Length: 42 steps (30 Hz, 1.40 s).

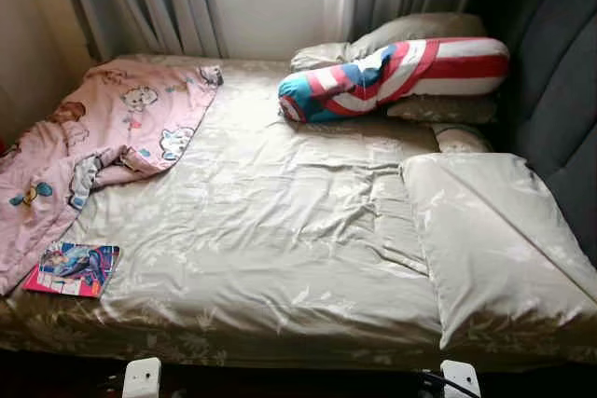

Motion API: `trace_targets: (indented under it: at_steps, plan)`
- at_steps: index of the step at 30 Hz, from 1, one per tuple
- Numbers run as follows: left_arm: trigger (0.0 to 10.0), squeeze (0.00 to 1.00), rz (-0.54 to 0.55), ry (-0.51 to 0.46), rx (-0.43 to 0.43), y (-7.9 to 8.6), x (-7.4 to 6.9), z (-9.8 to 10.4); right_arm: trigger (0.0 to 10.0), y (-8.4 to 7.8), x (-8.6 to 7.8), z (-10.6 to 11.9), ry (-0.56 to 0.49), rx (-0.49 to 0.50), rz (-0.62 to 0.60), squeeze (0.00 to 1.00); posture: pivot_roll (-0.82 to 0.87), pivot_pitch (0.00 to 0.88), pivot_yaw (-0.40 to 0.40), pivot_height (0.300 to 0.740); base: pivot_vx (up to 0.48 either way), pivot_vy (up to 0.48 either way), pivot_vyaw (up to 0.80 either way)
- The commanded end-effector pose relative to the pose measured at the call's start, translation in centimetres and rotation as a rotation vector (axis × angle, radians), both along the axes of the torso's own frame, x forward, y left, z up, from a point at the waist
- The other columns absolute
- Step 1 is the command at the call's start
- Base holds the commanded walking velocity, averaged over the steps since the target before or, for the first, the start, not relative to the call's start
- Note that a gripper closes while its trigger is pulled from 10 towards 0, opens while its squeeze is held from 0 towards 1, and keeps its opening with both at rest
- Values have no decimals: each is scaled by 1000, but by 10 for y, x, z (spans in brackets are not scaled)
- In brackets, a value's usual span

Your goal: Clean up the room

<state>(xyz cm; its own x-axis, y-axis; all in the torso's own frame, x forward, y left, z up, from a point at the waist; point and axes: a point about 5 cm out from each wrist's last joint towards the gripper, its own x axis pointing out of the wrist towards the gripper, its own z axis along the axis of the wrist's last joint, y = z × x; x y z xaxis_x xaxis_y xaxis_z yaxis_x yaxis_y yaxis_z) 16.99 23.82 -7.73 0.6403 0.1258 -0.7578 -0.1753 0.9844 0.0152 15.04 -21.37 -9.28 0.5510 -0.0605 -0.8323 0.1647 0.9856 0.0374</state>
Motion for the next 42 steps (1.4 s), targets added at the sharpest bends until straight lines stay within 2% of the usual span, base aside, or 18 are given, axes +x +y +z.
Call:
trace_targets:
  at_steps: [1,11,23,34,42]
  plan:
    - [10000,0,14,33,15,7,-8,-2,10000,6,0,-1,3,6,8,0,19,0,10,740,0,375,0]
    - [10000,0,-16,31,0,-8,-2,-4,10000,3,-6,-3,13,-7,-31,0,27,0,-4,740,0,377,0]
    - [10000,0,-14,38,-6,-13,-3,-5,10000,4,-8,-4,22,3,-26,0,35,0,-21,740,0,376,0]
    - [10000,0,-18,41,-10,-15,-3,-6,10000,-2,-13,-4,26,-23,-5,0,32,0,-27,740,0,377,0]
    - [10000,0,-6,42,-14,-18,-5,-7,10000,-6,-21,-5,42,-52,59,0,37,0,-36,740,0,376,200]
